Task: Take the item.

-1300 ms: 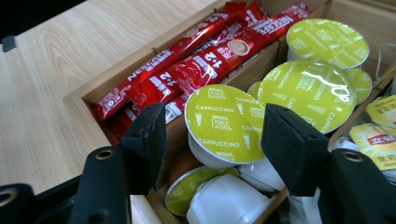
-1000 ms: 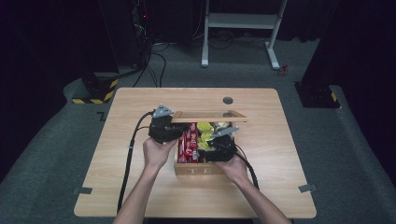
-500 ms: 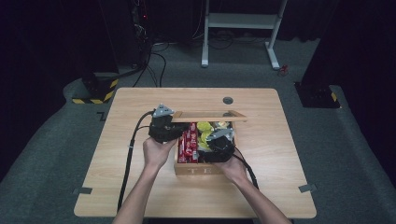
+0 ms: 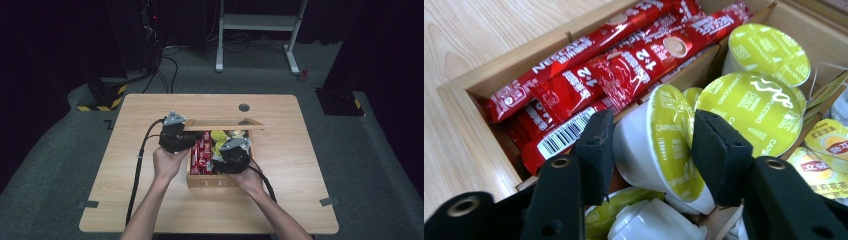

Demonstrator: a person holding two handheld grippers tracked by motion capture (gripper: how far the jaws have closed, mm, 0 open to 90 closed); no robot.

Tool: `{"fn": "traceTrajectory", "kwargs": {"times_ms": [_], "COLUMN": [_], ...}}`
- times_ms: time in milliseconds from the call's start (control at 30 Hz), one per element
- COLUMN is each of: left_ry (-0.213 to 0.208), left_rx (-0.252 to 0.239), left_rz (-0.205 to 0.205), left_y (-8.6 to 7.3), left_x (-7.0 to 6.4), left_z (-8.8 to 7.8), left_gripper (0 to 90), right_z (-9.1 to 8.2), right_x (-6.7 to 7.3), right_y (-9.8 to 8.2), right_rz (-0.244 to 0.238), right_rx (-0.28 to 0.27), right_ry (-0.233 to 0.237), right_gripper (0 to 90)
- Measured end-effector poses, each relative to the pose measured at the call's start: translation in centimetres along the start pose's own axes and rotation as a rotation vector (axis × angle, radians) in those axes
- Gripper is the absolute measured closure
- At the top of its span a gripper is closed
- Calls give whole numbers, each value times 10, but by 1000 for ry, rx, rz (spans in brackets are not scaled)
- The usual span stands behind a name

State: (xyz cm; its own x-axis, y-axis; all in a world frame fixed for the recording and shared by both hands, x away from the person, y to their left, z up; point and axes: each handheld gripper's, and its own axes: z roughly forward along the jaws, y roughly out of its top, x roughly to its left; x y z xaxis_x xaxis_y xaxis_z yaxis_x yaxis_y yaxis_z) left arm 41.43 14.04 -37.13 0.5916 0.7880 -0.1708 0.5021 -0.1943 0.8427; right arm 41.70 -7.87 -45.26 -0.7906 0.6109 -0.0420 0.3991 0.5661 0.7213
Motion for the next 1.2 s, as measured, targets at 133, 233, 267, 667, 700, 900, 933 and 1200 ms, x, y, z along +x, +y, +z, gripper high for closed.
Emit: {"fn": "traceTrajectory", "kwargs": {"times_ms": [133, 233, 267, 667, 700, 900, 933, 1200], "left_ry": [0, 2, 2, 5, 5, 5, 5, 8], "left_rx": [1, 0, 0, -1, -1, -1, -1, -2], "left_rz": [2, 5, 5, 6, 6, 5, 5, 15], "left_y": [0, 0, 0, 0, 0, 0, 0, -1], "left_x": [0, 0, 0, -1, -1, -1, -1, -1], "left_z": [0, 0, 0, 0, 0, 0, 0, 0], "left_gripper": [699, 699, 698, 698, 697, 698, 698, 697], "right_z": [-3, -4, -5, -9, -9, -10, -10, -15], "right_x": [-2, -5, -6, -9, -9, -7, -7, -6], "right_y": [0, -1, -1, -3, -3, -4, -4, -4], "right_rz": [10, 16, 17, 5, 6, -2, -5, -1], "right_rx": [-17, -23, -31, -24, -19, -9, -16, -32], "right_ry": [4, 1, -2, -37, -40, -54, -54, -56], "right_gripper": [552, 563, 573, 575, 573, 587, 591, 617]}}
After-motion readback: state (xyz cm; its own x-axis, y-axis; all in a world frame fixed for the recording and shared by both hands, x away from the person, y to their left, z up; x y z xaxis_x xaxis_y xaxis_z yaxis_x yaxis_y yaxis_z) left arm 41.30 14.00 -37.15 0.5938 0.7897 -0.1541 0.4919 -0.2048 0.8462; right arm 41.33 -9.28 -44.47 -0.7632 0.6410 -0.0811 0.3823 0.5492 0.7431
